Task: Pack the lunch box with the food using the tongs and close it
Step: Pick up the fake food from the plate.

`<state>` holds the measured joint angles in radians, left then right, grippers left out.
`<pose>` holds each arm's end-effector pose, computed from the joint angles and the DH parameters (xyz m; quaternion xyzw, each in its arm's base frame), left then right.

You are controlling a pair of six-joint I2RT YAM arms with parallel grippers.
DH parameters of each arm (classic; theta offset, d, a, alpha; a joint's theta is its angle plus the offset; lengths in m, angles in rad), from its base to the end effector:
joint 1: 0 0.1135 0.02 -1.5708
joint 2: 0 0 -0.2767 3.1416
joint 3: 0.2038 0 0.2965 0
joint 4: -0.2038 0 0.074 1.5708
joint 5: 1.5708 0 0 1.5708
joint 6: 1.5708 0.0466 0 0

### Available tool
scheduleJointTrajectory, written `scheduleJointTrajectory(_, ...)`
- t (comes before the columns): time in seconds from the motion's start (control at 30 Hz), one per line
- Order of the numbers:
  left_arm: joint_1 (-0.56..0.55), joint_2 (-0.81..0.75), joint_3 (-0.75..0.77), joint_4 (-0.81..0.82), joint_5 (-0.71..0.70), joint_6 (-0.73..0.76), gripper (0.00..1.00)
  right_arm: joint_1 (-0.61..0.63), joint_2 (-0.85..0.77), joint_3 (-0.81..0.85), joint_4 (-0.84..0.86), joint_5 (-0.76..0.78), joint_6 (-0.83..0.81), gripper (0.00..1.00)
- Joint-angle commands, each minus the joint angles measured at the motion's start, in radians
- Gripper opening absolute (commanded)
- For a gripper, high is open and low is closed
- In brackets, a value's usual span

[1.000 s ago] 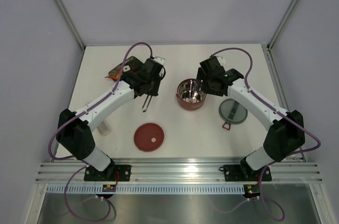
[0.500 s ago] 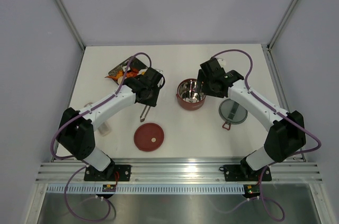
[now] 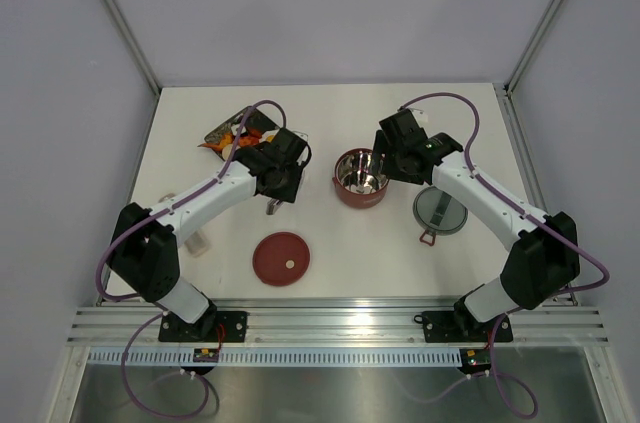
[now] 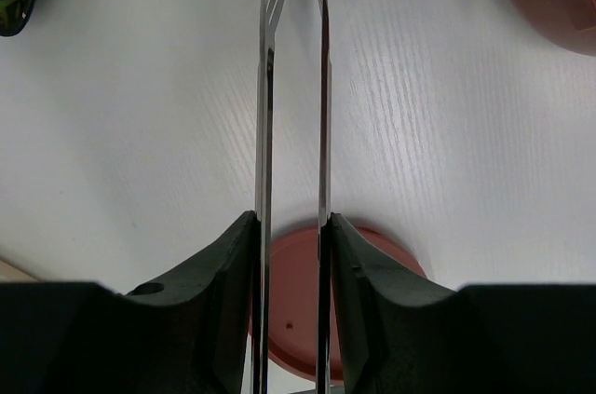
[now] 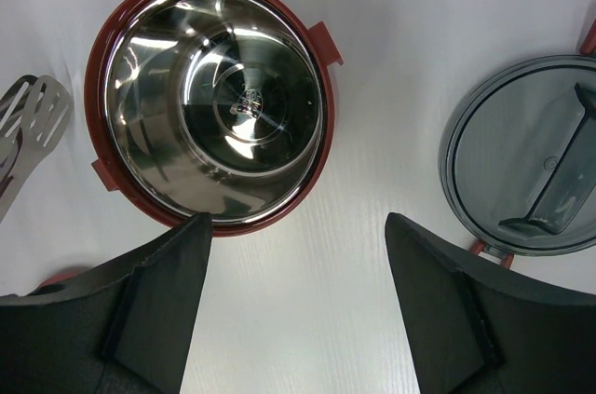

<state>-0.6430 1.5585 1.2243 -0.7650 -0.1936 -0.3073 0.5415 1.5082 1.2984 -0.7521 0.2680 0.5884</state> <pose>0.2975 -0.2117 0.2450 0.1394 0.9579 -0.0228 0.2498 0.3210 0.1787 0.2903 0.0622 0.9443 0.0514 0.3192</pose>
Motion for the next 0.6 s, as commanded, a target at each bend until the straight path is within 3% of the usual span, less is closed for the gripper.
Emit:
scheduleJointTrajectory(0.0, 0.005, -0.043, 0.006, 0.020, 0.020, 0.000, 0.38, 0.005, -0.040, 0.012, -0.001, 0.007, 0.007, 0.82)
scheduleJointTrajectory(0.37, 0.026, -0.100, 0.162, -0.117, -0.121, 0.030, 0.38, 0.005, -0.052, 0.012, -0.003, 0.010, 0.005, 0.82)
scheduleJointTrajectory(0.57, 0.155, -0.091, 0.256, -0.164, -0.113, 0.034, 0.38, 0.005, -0.059, 0.007, 0.002, 0.005, 0.004, 0.82)
